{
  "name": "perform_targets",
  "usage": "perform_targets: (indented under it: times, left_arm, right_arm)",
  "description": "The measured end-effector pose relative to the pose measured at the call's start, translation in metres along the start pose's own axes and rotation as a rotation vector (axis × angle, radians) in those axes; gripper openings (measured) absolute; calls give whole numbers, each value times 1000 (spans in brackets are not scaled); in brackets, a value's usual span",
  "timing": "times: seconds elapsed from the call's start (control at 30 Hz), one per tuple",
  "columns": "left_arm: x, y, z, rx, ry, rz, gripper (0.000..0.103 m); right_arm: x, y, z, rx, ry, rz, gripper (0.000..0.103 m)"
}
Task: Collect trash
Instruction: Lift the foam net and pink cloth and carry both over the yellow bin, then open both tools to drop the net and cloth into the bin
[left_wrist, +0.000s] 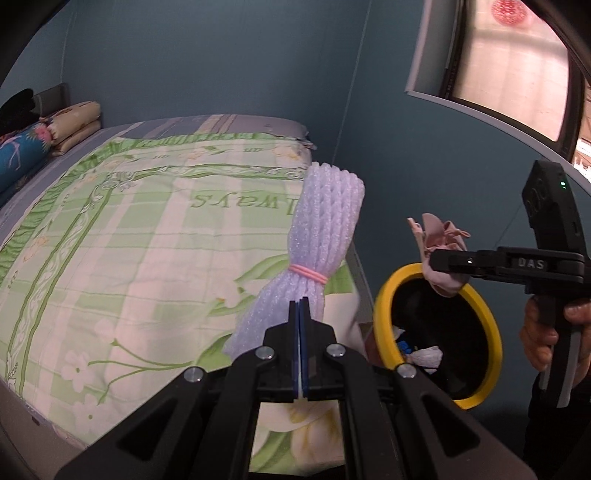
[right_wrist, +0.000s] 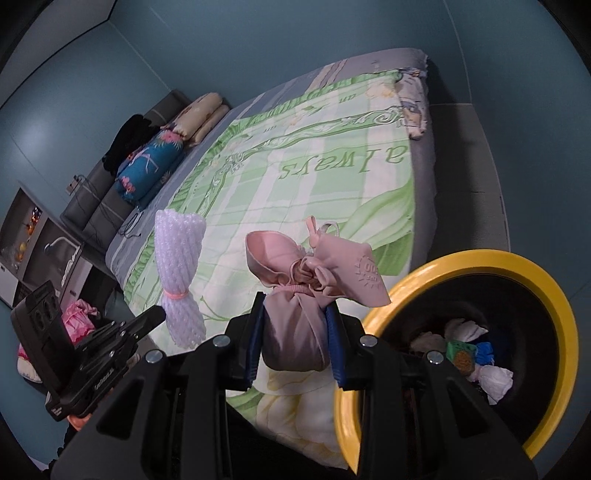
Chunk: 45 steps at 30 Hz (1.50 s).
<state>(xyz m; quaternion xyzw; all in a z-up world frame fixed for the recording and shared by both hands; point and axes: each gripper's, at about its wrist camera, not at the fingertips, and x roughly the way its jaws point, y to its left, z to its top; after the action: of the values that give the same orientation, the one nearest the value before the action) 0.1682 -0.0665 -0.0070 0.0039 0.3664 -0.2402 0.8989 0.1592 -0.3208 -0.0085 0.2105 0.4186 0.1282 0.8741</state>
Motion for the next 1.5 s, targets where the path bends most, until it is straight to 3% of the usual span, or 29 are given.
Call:
perform_targets:
  times: [0.37, 1.07, 1.37, 1.43, 1.5]
  left_arm:
    - [16, -59, 9, 82, 15, -80, 0]
    - [75, -135, 5, 147, 77, -161, 1]
    - [88, -143, -1, 110, 110, -224, 1]
    - [87, -140, -2, 96, 110, -219, 6]
    - [85, -133, -1, 66, 110, -223, 30]
  right_arm:
    - [-34, -44, -9, 69, -65, -80, 29]
    - [-39, -117, -33, 206, -50, -114, 30]
    - [-38, -132, -37, 240, -43, -131, 41]
    - [-38, -132, -37, 244, -44, -128, 45]
    - [-39, -132, -37, 244, -46, -130, 50]
